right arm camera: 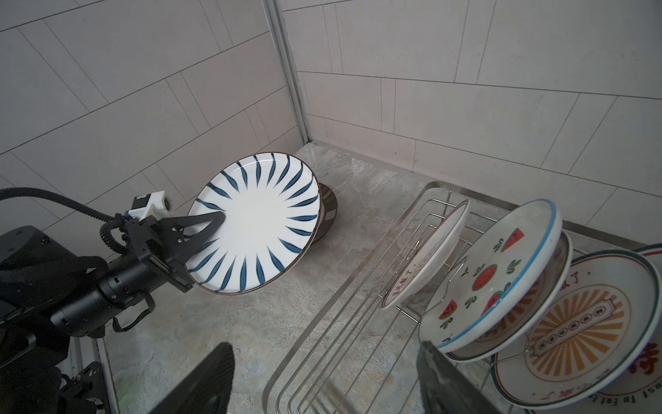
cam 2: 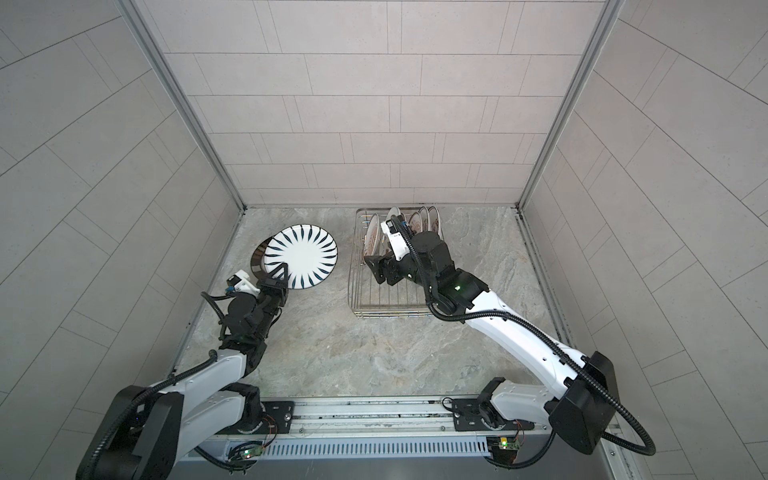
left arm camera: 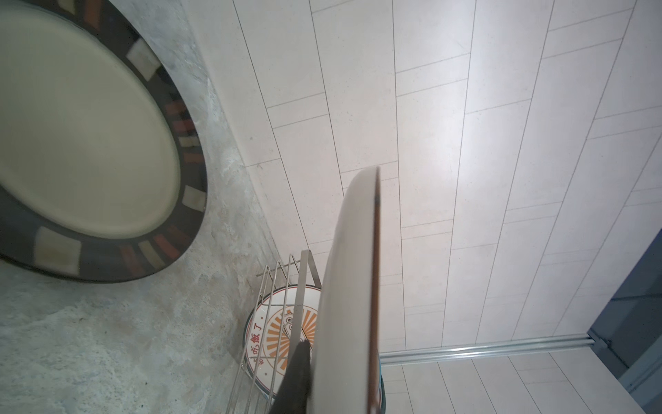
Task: Unload the plates from the dish rack
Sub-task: 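Carry the plate toward the dark plate with the left gripper while the right releases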
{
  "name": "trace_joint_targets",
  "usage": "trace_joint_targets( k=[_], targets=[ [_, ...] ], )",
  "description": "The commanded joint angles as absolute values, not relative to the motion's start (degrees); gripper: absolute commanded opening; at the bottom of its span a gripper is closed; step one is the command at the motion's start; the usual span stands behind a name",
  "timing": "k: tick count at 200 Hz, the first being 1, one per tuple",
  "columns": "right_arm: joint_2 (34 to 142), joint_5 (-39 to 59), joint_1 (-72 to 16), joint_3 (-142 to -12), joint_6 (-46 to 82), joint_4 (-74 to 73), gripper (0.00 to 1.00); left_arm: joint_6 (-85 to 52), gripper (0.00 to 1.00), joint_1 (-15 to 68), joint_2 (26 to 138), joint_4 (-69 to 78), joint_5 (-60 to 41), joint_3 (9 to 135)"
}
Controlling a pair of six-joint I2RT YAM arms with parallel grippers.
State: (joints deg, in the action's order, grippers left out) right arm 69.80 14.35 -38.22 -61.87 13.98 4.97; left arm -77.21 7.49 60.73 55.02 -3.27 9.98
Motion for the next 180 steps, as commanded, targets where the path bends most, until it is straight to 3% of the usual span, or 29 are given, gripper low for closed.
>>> trace_joint_targets(
  k=[1, 52, 56, 60, 180],
  targets=[
    [69.1, 16.5, -39.9, -63.0, 10.3, 5.4, 0.82, -79.5, 0.04, 4.9, 59.4, 60.7, -3.6, 10.6],
    [70.6, 16.4, -44.7, -64.9, 5.3, 8.5, 0.85, -79.1, 0.04, 1.2, 62.2, 60.8, -1.5, 9.9],
    [71.0, 16.7, -45.0, -65.5, 5.0, 9.3, 0.97, -79.0, 0.04, 1.2, 62.3, 60.4, -1.3, 9.9],
    [71.5, 17.0, -45.4, -66.1, 4.5, 10.1, 0.99, -79.1, 0.04, 1.2, 62.4, 59.7, -1.1, 10.1],
    [82.7, 13.3, -50.5, -71.5, 6.4, 9.6, 1.00, -78.0, 0.03, -1.9, 68.4, 54.7, 4.8, 13.2]
  ],
)
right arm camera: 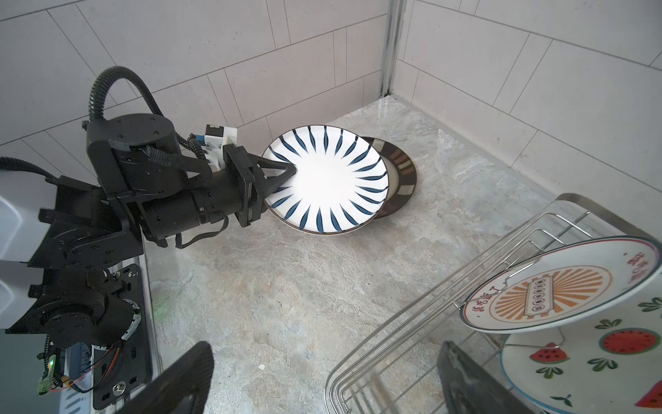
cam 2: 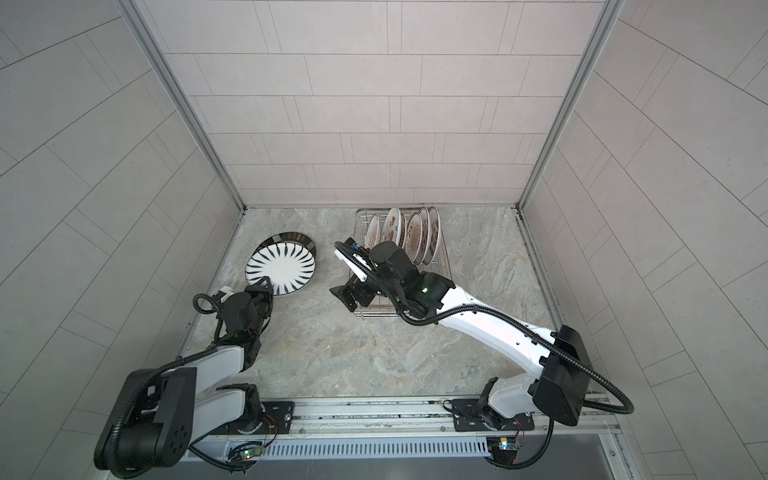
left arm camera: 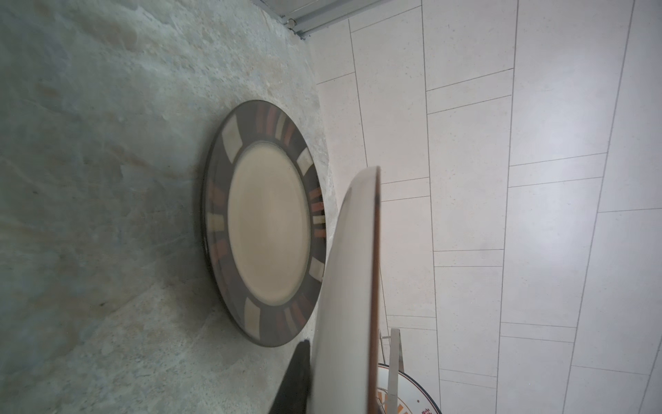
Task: Unload the plates from the dish rack
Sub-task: 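Carry the plate toward the dark plate with the left gripper while the right releases, then lower the blue-striped plate onto the dark patterned plate with the left gripper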
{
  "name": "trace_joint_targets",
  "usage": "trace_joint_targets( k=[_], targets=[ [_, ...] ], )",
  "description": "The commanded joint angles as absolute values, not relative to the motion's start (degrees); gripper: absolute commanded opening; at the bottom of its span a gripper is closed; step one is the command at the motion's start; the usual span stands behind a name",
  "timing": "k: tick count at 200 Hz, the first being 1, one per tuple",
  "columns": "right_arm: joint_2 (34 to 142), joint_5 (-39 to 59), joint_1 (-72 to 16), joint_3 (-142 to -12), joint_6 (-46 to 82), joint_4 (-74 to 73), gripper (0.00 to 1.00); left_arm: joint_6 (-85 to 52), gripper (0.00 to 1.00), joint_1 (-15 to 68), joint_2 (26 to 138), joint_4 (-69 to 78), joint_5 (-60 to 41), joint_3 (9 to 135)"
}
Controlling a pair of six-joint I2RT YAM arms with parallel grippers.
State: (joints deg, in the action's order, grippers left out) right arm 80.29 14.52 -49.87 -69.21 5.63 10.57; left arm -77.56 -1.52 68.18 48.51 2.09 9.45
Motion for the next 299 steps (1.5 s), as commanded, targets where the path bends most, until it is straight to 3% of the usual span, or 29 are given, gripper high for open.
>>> trace_joint_targets(
  k=[1, 267, 299],
  targets=[
    [82.8, 13.3, -50.5, -71.5, 6.4, 9.7, 1.00, -78.0, 0.03, -1.9, 68.4, 54.6, 4.9, 13.2],
    [97.3, 10.9, -52.2, -80.4, 11.2, 9.8, 1.00, -75.1, 0.02, -3.5, 77.4, 38.4, 7.2, 26.1],
    [98.0, 11.2, -52.3, -80.6, 11.8, 9.2, 1.00, -75.0, 0.02, -3.8, 78.4, 37.1, 10.9, 26.7]
  ],
)
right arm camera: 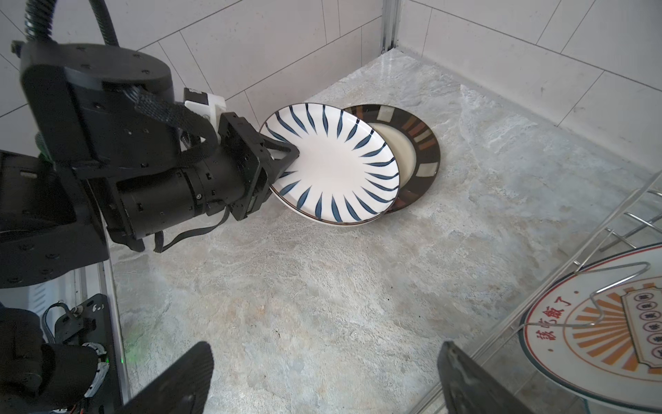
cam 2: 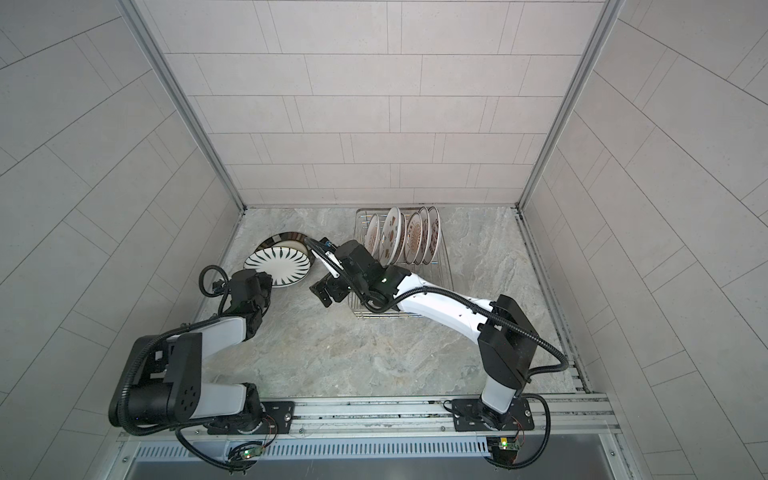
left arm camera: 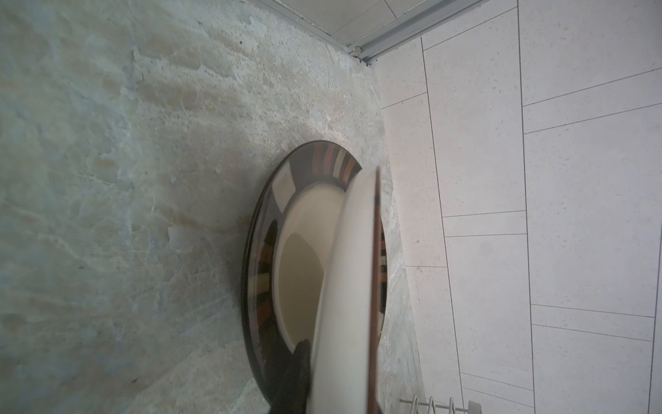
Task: Unload the plates from the dish rack
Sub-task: 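Lower the blue-striped plate onto the dark patterned plate with the left gripper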
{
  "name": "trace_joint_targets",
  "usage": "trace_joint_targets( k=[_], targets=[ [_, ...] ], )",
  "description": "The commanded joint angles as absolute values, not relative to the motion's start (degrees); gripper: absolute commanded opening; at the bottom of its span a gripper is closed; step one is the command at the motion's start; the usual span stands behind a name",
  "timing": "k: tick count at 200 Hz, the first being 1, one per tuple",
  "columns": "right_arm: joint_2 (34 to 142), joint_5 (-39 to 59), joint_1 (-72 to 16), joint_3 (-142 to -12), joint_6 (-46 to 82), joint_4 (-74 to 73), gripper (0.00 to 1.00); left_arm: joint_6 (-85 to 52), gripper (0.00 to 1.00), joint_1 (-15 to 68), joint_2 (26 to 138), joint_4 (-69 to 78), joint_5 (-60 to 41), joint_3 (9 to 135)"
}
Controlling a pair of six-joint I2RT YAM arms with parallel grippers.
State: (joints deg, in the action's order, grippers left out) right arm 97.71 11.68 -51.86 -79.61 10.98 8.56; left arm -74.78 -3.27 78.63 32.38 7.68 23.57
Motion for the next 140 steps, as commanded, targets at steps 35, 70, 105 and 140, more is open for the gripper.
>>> trace_joint_targets(
  k=[35, 70, 105, 140],
  targets=[
    [98.0, 11.2, -52.4, -80.4, 11.7, 9.0, 1.00, -75.8, 0.01, -4.1, 82.2, 39.8, 9.3, 28.1],
    [97.8, 10.8, -52.5, -79.8, 11.6, 8.7, 1.00, -76.4, 0.00, -4.3, 86.3, 42.4, 8.3, 29.3],
    [97.9, 10.1, -52.5, -79.5, 11.3, 8.8, 1.00, -76.5, 0.01, -4.4, 88.8, 42.1, 7.0, 30.9],
    [97.7, 9.8, -52.4, -79.2, 11.3, 8.5, 1.00, -76.3, 0.17, -4.5, 90.1, 43.4, 6.7, 30.7]
  ],
)
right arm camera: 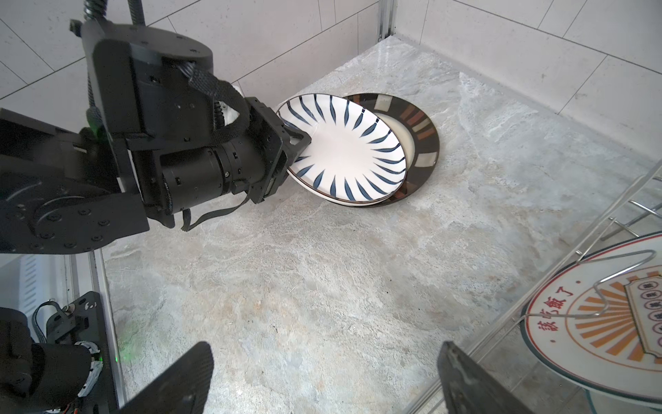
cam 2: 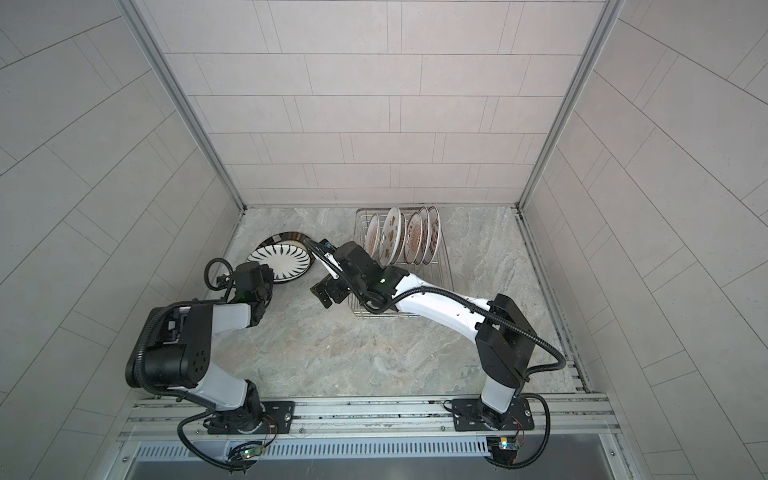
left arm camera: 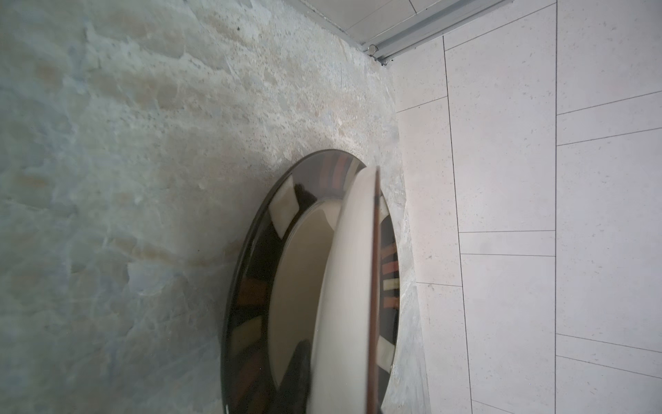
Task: Unload the plates from the dish rack
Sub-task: 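Lower the blue-striped plate onto the dark patterned plate with the left gripper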
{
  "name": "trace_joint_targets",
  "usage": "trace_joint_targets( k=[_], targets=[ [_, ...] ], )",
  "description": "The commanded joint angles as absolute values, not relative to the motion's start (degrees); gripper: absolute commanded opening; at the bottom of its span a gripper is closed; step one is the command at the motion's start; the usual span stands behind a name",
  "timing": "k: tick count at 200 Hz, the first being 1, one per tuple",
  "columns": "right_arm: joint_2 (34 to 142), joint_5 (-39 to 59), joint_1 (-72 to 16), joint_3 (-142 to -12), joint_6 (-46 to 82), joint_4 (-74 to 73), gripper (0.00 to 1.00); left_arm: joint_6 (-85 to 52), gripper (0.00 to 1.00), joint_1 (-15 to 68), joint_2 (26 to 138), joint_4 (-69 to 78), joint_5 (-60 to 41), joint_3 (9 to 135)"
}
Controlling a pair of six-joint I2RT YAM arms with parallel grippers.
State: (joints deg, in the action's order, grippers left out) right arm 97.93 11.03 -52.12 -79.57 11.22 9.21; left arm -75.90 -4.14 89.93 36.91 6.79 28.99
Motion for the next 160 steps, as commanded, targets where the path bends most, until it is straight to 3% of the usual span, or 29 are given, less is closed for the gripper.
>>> trace_joint_targets(
  k=[1, 33, 49, 103, 124, 160],
  targets=[
    [97.7, 9.8, -52.5, -79.2, 11.3, 8.5, 1.00, -76.3, 0.18, -4.5, 90.1, 43.5, 6.6, 30.7],
    [97.8, 10.5, -52.4, -79.1, 11.5, 8.3, 1.00, -75.9, 0.21, -5.2, 90.8, 43.9, 5.4, 30.4],
    [97.7, 11.3, -52.5, -79.0, 11.9, 8.0, 1.00, -75.8, 0.29, -5.6, 90.8, 41.3, 5.4, 30.9],
    [97.5, 10.7, -52.5, -79.2, 12.0, 8.7, 1.00, -77.4, 0.30, -6.8, 91.8, 34.9, 4.0, 33.0],
    [97.2, 10.3, -52.5, -79.1, 12.0, 9.0, 1.00, -77.3, 0.39, -6.8, 92.1, 34.0, 4.2, 33.5],
    [96.9, 10.5, -52.6, -78.6, 12.2, 8.5, 1.00, -77.8, 0.45, -7.1, 92.8, 31.6, 3.7, 34.6]
  ],
)
